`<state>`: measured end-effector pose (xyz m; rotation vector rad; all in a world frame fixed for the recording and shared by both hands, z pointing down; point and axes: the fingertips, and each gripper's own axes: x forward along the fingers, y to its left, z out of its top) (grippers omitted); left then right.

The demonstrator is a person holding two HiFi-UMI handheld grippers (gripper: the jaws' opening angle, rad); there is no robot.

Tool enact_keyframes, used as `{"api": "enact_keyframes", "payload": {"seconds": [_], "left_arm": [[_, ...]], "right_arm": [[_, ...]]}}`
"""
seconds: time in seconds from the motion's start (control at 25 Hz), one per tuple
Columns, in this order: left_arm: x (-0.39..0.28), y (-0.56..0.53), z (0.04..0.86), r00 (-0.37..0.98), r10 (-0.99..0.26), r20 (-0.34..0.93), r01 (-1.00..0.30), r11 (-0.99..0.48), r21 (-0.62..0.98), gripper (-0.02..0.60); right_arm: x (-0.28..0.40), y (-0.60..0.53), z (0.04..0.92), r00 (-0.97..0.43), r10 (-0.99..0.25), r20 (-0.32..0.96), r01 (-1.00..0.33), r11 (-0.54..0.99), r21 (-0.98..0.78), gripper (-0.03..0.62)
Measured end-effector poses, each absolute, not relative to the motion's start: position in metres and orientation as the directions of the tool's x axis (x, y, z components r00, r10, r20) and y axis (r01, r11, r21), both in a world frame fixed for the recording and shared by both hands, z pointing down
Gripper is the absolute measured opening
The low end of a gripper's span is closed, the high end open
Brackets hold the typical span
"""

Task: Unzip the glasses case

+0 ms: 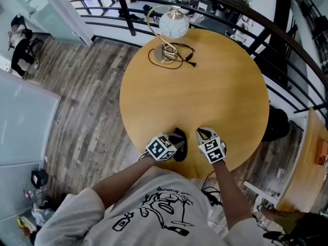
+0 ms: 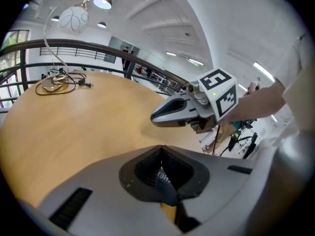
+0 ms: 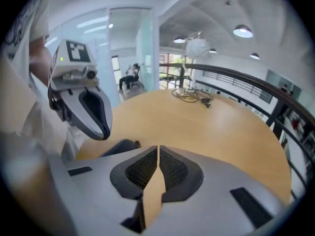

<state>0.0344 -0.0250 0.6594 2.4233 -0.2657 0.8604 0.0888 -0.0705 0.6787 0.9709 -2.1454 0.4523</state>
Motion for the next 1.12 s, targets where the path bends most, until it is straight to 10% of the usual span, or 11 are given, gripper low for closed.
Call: {"api": "enact_keyframes", "payload": {"seconds": [1.12], "left_arm": [[0.038, -0.009, 0.417, 0.937, -0.288, 0.197, -0.345, -0.851, 0.395, 0.006]], "right_arm": [[0.053, 0.007, 0.423, -0.507, -0.802, 0.317, -0.856, 0.426, -0.292, 0.025]]}}
